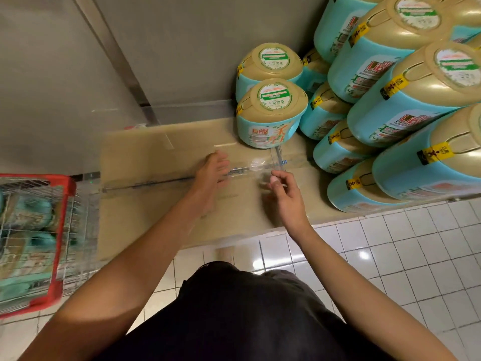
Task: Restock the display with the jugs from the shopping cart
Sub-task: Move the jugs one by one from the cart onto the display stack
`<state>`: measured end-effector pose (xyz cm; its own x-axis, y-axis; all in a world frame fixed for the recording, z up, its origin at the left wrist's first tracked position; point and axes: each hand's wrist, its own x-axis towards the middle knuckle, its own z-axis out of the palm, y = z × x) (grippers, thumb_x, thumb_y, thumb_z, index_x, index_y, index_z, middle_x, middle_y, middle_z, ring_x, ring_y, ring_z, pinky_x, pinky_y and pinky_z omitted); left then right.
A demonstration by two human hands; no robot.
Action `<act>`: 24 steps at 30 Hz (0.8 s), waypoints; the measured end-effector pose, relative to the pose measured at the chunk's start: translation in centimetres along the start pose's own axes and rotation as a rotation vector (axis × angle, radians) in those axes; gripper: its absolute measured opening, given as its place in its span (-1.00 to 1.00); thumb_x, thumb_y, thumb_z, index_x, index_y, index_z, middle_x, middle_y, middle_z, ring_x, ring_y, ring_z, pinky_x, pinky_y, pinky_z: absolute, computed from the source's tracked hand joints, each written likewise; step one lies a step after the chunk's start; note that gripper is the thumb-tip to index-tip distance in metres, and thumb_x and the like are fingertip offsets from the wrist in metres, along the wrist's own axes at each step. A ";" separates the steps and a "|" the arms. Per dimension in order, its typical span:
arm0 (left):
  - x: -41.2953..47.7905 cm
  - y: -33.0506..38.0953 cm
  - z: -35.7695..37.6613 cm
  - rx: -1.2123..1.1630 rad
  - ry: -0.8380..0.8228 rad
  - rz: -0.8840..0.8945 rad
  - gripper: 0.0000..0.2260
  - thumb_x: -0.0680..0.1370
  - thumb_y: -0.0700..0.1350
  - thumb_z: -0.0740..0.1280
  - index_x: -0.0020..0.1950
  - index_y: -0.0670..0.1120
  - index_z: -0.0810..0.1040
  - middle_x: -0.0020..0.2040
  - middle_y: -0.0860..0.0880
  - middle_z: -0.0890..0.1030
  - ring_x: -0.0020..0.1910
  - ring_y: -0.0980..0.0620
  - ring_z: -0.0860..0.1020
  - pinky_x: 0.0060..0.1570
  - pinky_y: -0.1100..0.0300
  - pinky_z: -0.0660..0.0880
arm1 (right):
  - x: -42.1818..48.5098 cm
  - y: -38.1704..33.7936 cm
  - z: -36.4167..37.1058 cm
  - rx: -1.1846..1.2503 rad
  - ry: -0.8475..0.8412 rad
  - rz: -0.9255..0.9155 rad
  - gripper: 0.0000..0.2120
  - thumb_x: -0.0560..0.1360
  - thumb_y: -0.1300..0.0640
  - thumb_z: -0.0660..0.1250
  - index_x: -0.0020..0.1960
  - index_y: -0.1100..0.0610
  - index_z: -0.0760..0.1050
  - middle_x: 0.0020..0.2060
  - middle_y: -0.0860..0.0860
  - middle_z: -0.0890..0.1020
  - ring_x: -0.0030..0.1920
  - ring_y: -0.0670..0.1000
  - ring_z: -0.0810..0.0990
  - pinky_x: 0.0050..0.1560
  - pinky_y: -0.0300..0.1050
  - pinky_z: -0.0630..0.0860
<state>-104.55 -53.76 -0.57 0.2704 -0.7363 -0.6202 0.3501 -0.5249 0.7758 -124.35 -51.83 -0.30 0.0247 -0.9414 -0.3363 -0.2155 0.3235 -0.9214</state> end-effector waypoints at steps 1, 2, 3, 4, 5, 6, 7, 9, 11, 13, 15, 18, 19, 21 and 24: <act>-1.2 -0.8 -0.5 -0.007 -0.006 0.015 -0.74 0.73 0.03 0.15 0.14 -0.01 0.61 0.13 -0.04 0.65 0.11 -0.01 0.60 0.11 0.04 0.55 | -0.5 0.3 -0.3 0.007 -0.015 -0.012 -0.81 0.71 0.10 0.29 0.29 0.11 0.54 0.20 0.14 0.65 0.25 0.15 0.64 0.34 0.13 0.55; -2.5 -1.7 -1.0 -0.022 -0.009 0.030 -0.75 0.73 0.02 0.15 0.11 0.00 0.61 0.10 -0.04 0.66 0.06 0.00 0.60 0.07 0.05 0.53 | -1.1 0.6 -0.6 0.014 -0.032 -0.025 -0.82 0.71 0.10 0.29 0.29 0.09 0.54 0.18 0.13 0.65 0.23 0.14 0.64 0.31 0.10 0.56; -3.8 -2.7 -1.3 -0.041 -0.008 0.042 -0.74 0.74 0.01 0.14 0.09 0.00 0.61 0.07 -0.02 0.66 0.03 0.01 0.60 0.03 0.07 0.52 | -1.8 0.9 -0.9 0.027 -0.049 -0.033 -0.82 0.71 0.10 0.29 0.29 0.08 0.54 0.16 0.11 0.66 0.20 0.13 0.66 0.27 0.04 0.58; -5.2 -3.7 -1.7 -0.057 -0.005 0.051 -0.73 0.75 0.01 0.13 0.09 0.01 0.60 0.04 -0.01 0.66 0.01 0.01 0.60 -0.01 0.09 0.52 | -2.6 1.2 -1.3 0.041 -0.065 -0.038 -0.82 0.71 0.09 0.29 0.28 0.07 0.54 0.13 0.07 0.66 0.16 0.11 0.67 0.20 -0.06 0.60; -6.8 -4.8 -2.0 -0.070 -0.001 0.061 -0.72 0.75 0.02 0.11 0.09 0.01 0.60 0.03 0.00 0.66 0.01 0.01 0.61 -0.05 0.10 0.53 | -3.6 1.6 -1.8 0.045 -0.080 -0.051 -0.83 0.71 0.09 0.29 0.28 0.05 0.54 0.10 0.03 0.66 0.13 0.08 0.67 0.13 -0.14 0.60; -8.5 -5.9 -2.2 -0.084 0.008 0.070 -0.72 0.75 0.02 0.11 0.09 0.00 0.60 0.03 0.00 0.67 0.02 0.00 0.62 -0.06 0.09 0.53 | -4.5 2.0 -2.3 0.039 -0.098 -0.072 -0.83 0.71 0.08 0.28 0.27 0.03 0.54 0.10 0.00 0.66 0.13 0.06 0.67 0.12 -0.15 0.61; -10.2 -7.1 -2.4 -0.098 0.018 0.077 -0.71 0.75 0.03 0.11 0.10 0.00 0.61 0.03 0.00 0.69 0.03 -0.01 0.64 -0.06 0.08 0.54 | -5.5 2.5 -3.0 0.031 -0.125 -0.092 -0.83 0.71 0.07 0.28 0.28 0.02 0.54 0.13 0.01 0.66 0.17 0.06 0.66 0.17 -0.08 0.63; -14.0 -9.7 -2.8 -0.113 0.033 0.099 -0.70 0.75 0.04 0.14 0.13 -0.01 0.65 0.03 -0.01 0.72 0.05 -0.04 0.67 -0.03 0.03 0.57 | -7.7 3.5 -4.4 0.032 -0.193 -0.128 -0.82 0.72 0.07 0.27 0.29 0.05 0.54 0.17 0.04 0.64 0.22 0.08 0.65 0.23 0.12 0.64; -17.9 -12.6 -3.0 -0.128 0.040 0.134 -0.69 0.73 0.06 0.17 0.12 0.01 0.70 0.08 -0.03 0.73 0.06 -0.06 0.68 0.03 -0.02 0.61 | -10.3 4.6 -5.9 0.018 -0.265 -0.159 -0.81 0.72 0.02 0.27 0.27 0.05 0.54 0.16 0.04 0.64 0.21 0.08 0.64 0.18 0.12 0.66; -21.7 -15.6 -3.2 -0.162 0.054 0.163 -0.68 0.72 0.10 0.19 0.15 0.01 0.71 0.12 -0.06 0.72 0.08 -0.06 0.69 0.07 -0.03 0.62 | -13.2 5.4 -7.3 0.011 -0.333 -0.179 -0.77 0.66 -0.10 0.28 0.20 -0.01 0.55 0.12 0.03 0.65 0.18 0.07 0.65 0.08 -0.03 0.67; -25.2 -18.2 -3.5 -0.209 0.081 0.176 -0.63 0.71 0.13 0.21 0.26 -0.08 0.65 0.14 -0.10 0.70 0.09 -0.07 0.68 0.07 -0.03 0.63 | -16.0 6.2 -8.2 -0.028 -0.396 -0.201 -0.71 0.60 -0.19 0.27 0.16 -0.02 0.56 0.09 0.03 0.66 0.16 0.08 0.66 0.04 -0.11 0.64; -30.3 -21.7 -4.7 -0.294 0.135 0.175 -0.67 0.70 0.10 0.23 0.24 -0.09 0.64 0.12 -0.12 0.69 0.10 -0.10 0.67 0.03 0.01 0.65 | -20.2 7.4 -8.4 -0.073 -0.508 -0.158 -0.71 0.60 -0.17 0.25 0.15 -0.01 0.56 0.10 0.02 0.66 0.18 0.10 0.65 0.12 0.01 0.63; -31.9 -22.9 -5.4 -0.322 0.160 0.180 -0.68 0.69 0.11 0.23 0.21 -0.06 0.65 0.12 -0.12 0.69 0.10 -0.10 0.68 0.02 0.02 0.65 | -21.6 7.8 -8.1 -0.087 -0.536 -0.147 -0.71 0.60 -0.16 0.25 0.16 0.00 0.57 0.11 0.01 0.65 0.18 0.11 0.65 0.13 0.03 0.64; -34.9 -25.1 -7.1 -0.360 0.225 0.190 -0.69 0.69 0.11 0.23 0.19 -0.04 0.66 0.14 -0.11 0.70 0.11 -0.10 0.68 0.03 0.02 0.65 | -23.9 8.6 -7.1 -0.130 -0.604 -0.148 -0.73 0.65 -0.12 0.25 0.18 0.04 0.57 0.12 0.03 0.66 0.17 0.11 0.66 0.15 0.06 0.64; -39.0 -28.6 -10.7 -0.360 0.322 0.194 -0.68 0.72 0.11 0.19 0.24 -0.04 0.64 0.17 -0.12 0.70 0.15 -0.13 0.68 0.08 0.00 0.63 | -27.3 10.0 -4.2 -0.193 -0.718 -0.129 -0.83 0.73 0.02 0.25 0.16 0.08 0.57 0.12 0.04 0.67 0.11 0.03 0.69 0.11 0.04 0.64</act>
<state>-115.55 -5.50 0.17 0.6034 -0.6072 -0.5169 0.5368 -0.1701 0.8264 -131.25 -23.25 0.48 0.6771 -0.6564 -0.3327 -0.3328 0.1301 -0.9340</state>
